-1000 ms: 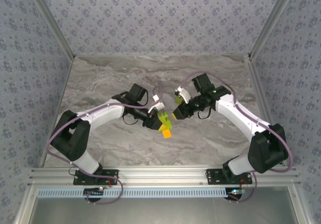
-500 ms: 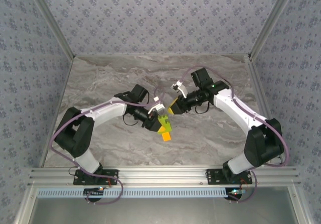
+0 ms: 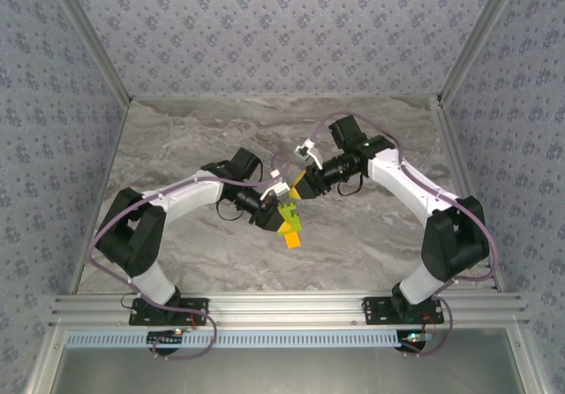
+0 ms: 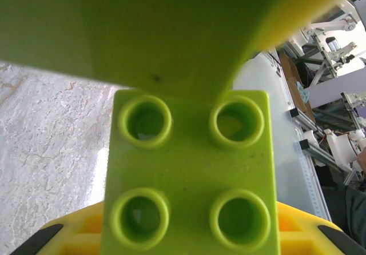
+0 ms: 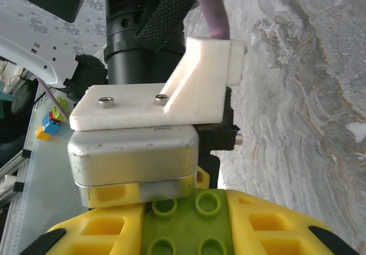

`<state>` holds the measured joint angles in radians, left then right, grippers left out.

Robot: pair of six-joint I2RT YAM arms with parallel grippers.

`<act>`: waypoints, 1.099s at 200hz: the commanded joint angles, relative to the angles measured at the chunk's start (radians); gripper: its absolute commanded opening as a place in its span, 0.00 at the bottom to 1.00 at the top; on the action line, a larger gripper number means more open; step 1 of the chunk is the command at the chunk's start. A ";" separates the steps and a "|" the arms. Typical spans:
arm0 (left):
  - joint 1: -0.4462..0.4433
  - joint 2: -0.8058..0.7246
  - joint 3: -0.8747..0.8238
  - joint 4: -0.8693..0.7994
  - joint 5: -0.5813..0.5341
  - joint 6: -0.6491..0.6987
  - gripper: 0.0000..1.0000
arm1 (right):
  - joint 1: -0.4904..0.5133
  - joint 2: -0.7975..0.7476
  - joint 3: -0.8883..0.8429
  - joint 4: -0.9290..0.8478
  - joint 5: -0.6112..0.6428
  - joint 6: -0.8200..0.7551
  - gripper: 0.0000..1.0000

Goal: Assemble a carrot with lego

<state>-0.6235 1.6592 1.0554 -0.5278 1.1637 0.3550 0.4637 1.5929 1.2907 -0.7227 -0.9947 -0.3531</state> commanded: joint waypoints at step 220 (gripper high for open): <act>-0.003 0.021 0.046 -0.035 0.041 0.039 0.26 | -0.026 0.118 0.114 -0.270 -0.239 -0.194 0.21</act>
<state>-0.6331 1.6592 1.0714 -0.5552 1.1931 0.3775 0.4488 1.6978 1.3575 -0.9237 -1.1309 -0.5362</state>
